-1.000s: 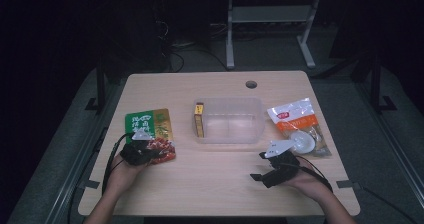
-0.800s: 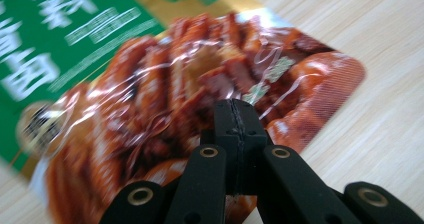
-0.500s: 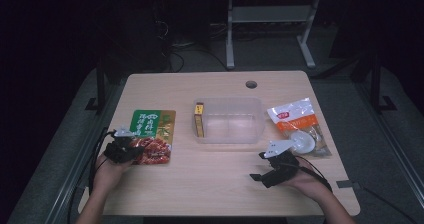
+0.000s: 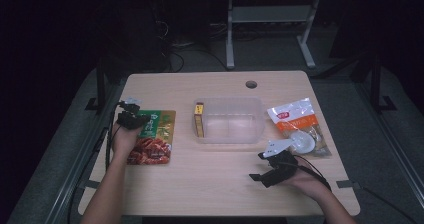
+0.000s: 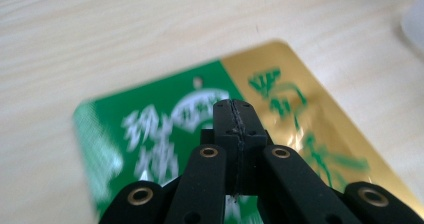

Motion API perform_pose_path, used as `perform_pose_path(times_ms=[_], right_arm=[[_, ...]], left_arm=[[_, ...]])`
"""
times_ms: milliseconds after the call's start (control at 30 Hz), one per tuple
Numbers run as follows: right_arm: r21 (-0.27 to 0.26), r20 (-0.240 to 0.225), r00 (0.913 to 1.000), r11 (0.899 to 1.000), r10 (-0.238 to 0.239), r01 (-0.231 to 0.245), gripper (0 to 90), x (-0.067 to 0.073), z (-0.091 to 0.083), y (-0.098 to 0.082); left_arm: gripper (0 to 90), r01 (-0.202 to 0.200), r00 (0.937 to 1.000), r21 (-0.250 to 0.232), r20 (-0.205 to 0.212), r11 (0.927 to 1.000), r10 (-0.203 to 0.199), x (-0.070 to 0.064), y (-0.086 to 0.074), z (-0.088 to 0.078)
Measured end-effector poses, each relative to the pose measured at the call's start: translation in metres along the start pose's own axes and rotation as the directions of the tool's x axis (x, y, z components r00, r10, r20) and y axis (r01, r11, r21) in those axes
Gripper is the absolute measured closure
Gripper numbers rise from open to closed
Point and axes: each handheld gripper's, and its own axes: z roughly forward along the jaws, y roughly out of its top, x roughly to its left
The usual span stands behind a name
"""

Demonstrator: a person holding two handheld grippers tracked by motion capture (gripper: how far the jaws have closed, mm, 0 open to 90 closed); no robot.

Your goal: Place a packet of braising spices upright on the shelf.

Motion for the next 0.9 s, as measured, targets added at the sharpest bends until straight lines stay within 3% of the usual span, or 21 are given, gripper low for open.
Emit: perform_pose_path(times_ms=[133, 333, 567, 900], right_arm=[[-0.010, -0.002, 1.0000, 1.000, 0.000, 0.000, 19.1, 0.000, 0.000, 0.002], [-0.010, -0.007, 0.9999, 1.000, -0.010, 0.010, 19.1, -0.001, 0.003, 0.003], [-0.013, -0.007, 1.0000, 1.000, -0.002, 0.002, 19.1, -0.001, 0.002, 0.002], [-0.016, -0.006, 0.9999, 1.000, -0.009, 0.009, 19.5, 0.000, 0.004, 0.004]], left_arm=[[89.9, 0.024, 0.9997, 0.007, -0.010, 0.9997, -0.024, 0.008, 0.014, 0.020], [89.9, 0.048, 0.9983, 0.032, -0.036, 0.9984, -0.047, 0.017, 0.022, 0.037], [90.0, 0.051, 0.9983, 0.061, -0.032, 0.9968, -0.049, 0.017, 0.019, 0.043], [90.0, 0.003, 1.0000, 0.073, 0.004, 0.9973, -0.003, 0.005, 0.021, 0.045]])
